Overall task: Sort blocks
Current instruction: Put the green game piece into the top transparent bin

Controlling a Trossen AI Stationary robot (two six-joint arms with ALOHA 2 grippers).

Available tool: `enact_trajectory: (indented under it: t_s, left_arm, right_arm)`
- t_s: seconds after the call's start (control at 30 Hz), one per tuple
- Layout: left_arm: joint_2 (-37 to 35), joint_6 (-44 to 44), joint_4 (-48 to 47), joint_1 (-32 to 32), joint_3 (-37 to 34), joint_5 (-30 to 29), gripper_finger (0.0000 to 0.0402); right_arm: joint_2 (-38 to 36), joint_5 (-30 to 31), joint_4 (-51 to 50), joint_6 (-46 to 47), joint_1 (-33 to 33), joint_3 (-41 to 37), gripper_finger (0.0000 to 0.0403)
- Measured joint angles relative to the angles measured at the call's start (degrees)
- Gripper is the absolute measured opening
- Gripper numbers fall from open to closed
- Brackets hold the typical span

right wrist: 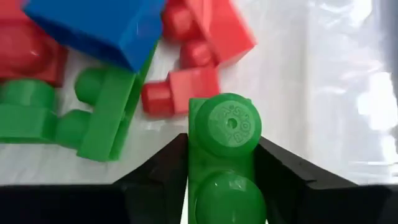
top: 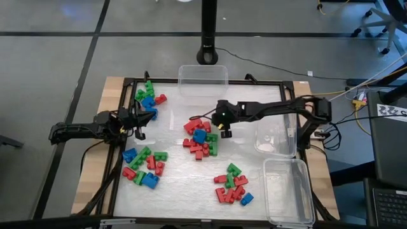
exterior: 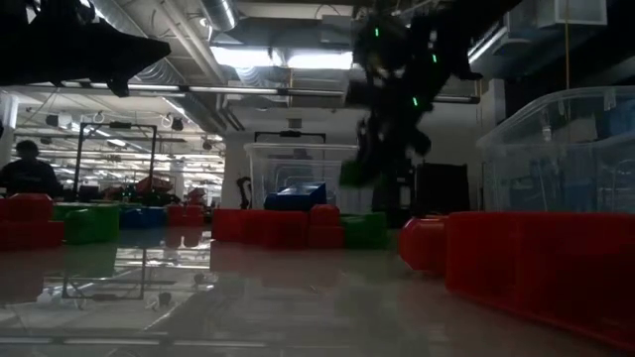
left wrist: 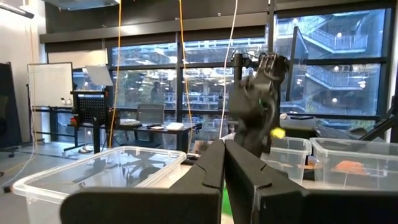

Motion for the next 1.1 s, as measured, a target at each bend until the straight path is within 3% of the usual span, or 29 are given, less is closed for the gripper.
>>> enact_trajectory:
  t_s: [0.23,0.5,0.7,0.87,1.1]
  left_arm:
    - [0.0,-0.6,0.0,0.0,0.0,0.0,0.0001]
    - [0.0,-0.7,0.1,0.0,0.0,-0.1,0.0001]
    - [0.0,-0.7,0.0,0.0,0.0,-0.1,0.0001]
    - [0.0,-0.8,0.1,0.0,0.0,-0.1,0.0001]
    - [0.0,-0.9,0.1,0.0,0.0,-0.1,0.0001]
  right_arm:
    - [-2.7,3.4,-7.7,-8.6,-1.1,10.3,0.0138]
    - [-2.7,3.6,-7.0,-12.8,-9.8,16.4,0.0156]
    - [-1.6,-2.4,-2.2,-13.1,-17.0,16.5,0.0145]
    - [0.7,-3.4,1.0,-12.7,-19.6,16.5,0.0185]
    - [2.8,4.6,0.1,-11.6,-18.9,16.5,0.0252]
